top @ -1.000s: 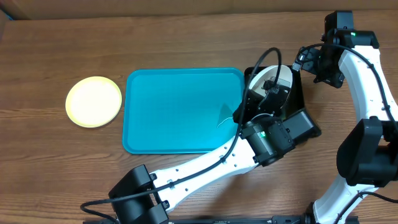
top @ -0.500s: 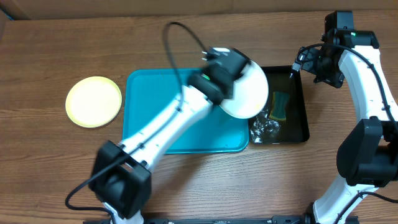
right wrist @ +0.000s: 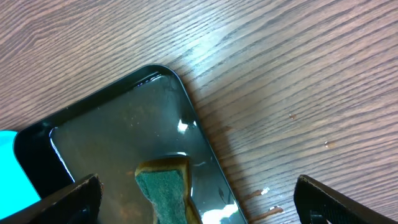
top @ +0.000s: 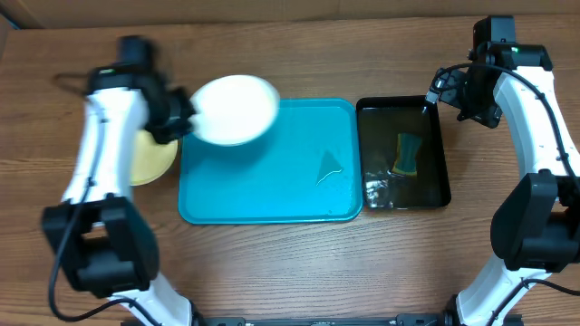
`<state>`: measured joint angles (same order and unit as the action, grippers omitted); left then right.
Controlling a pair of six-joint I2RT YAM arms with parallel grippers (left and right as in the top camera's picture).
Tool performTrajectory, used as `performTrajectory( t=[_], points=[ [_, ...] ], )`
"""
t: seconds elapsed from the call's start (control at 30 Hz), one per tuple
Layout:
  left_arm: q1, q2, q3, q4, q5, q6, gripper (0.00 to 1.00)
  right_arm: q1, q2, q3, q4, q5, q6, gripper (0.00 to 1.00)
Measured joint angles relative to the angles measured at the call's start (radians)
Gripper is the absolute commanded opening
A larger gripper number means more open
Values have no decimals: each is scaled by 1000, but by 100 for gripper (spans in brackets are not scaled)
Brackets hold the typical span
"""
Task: Clean dirty plates on tray and stack at the side
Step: 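Carry the white plate leftward to the plate stack with left gripper, then lower the white plate onto the yellow plate and release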
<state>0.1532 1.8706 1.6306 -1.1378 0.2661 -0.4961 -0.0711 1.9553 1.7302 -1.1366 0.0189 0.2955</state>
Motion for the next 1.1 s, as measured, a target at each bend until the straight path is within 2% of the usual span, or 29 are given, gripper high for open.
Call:
performTrajectory(
  t=[0.23, 0.37, 0.63, 0.93, 1.0, 1.1],
  points=[
    [305, 0, 0, -72, -66, 34, 4, 0, 0, 0, 0, 0, 0, 100],
    [408, 0, 0, -71, -116, 36, 4, 0, 0, 0, 0, 0, 0, 100],
    [416, 0, -29, 13, -242, 38, 4, 0, 0, 0, 1, 0, 0, 100],
    [411, 0, -134, 160, -286, 51, 6, 0, 0, 0, 0, 0, 0, 100],
    [411, 0, -160, 190, -287, 52, 17, 0, 0, 0, 0, 0, 0, 100],
    [411, 0, -179, 217, -289, 60, 47, 0, 0, 0, 1, 0, 0, 100]
  ],
)
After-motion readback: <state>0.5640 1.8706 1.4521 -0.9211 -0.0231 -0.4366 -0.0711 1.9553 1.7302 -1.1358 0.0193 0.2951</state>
